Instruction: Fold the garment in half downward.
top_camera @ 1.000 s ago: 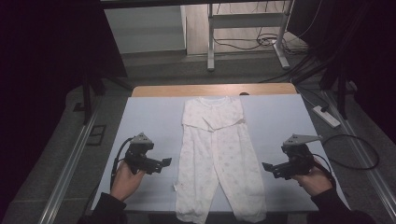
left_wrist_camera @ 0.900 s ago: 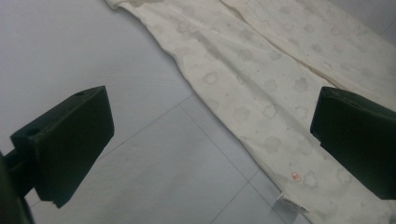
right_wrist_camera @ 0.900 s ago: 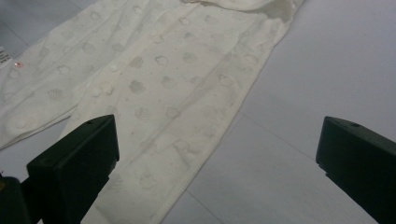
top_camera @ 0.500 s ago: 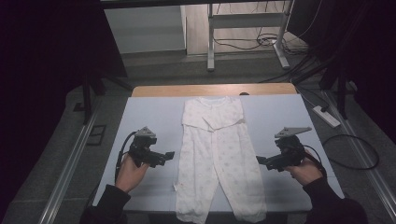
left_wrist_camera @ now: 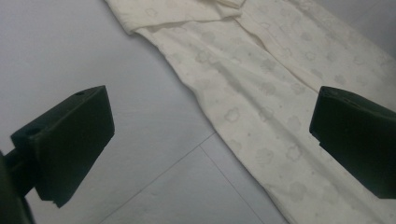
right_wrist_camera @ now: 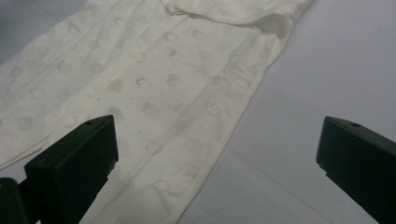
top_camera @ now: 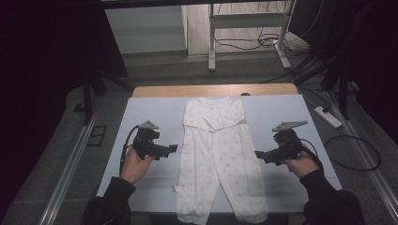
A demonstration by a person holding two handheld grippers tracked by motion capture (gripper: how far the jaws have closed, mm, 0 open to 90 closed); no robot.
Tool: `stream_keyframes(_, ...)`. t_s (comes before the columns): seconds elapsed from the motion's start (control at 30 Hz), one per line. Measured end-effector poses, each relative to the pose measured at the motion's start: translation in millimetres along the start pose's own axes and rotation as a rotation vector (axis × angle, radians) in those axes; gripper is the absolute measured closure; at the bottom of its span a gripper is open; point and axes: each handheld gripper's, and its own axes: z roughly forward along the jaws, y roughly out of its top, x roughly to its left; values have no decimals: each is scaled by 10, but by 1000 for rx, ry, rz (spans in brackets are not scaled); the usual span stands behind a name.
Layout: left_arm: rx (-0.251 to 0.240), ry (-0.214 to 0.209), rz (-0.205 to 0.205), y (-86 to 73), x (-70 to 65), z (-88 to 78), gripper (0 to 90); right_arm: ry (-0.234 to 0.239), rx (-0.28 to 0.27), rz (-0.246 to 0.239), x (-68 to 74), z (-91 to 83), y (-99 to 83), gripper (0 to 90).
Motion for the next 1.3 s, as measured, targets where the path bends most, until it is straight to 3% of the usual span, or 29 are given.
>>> stream_keyframes(1.0,15,-24,22,354,178,347,0,19,52,51,-260,350,292,0)
stream_keyframes(1.3,15,-12,38,441,234,437,3,-5,61,41,-294,455,388,0)
